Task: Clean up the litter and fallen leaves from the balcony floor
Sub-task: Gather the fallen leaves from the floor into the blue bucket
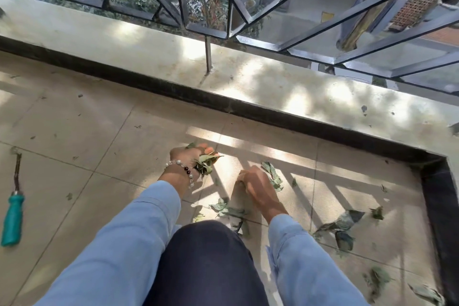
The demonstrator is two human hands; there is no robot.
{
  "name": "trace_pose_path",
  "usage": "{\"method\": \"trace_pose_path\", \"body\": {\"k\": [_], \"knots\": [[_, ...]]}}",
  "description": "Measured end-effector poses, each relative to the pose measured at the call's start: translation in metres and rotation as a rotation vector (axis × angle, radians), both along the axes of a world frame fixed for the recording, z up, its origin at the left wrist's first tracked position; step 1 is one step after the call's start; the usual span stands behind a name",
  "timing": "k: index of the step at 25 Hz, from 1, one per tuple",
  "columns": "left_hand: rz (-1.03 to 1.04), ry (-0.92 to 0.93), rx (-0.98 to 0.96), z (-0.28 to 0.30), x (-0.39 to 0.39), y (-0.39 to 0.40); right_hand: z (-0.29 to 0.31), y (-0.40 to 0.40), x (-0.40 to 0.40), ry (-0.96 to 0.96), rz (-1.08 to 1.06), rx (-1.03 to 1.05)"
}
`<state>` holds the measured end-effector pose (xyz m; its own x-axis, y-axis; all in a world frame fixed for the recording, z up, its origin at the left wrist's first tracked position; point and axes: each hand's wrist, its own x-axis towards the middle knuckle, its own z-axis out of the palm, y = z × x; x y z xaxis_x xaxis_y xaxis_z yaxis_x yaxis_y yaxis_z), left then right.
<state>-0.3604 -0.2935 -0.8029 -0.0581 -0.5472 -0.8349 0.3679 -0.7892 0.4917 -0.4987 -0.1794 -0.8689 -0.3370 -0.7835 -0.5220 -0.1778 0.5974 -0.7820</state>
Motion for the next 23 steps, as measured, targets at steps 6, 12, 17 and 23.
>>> {"method": "trace_pose_path", "body": {"k": [6, 12, 17, 23], "knots": [[-0.278, -0.136, -0.066, 0.002, -0.035, 0.007, 0.054, -0.039, -0.011, -0.551, -0.59, -0.257], [-0.363, -0.152, -0.102, 0.018, -0.07, -0.003, 0.103, -0.049, 0.024, -0.098, -0.192, -0.178], [-0.093, -0.274, -0.023, 0.021, -0.076, -0.003, 0.105, -0.032, 0.014, 0.168, 0.465, -0.104], [-0.332, -0.356, -0.243, 0.029, -0.074, 0.02, 0.065, -0.029, -0.022, -0.356, -0.418, -0.223]]}}
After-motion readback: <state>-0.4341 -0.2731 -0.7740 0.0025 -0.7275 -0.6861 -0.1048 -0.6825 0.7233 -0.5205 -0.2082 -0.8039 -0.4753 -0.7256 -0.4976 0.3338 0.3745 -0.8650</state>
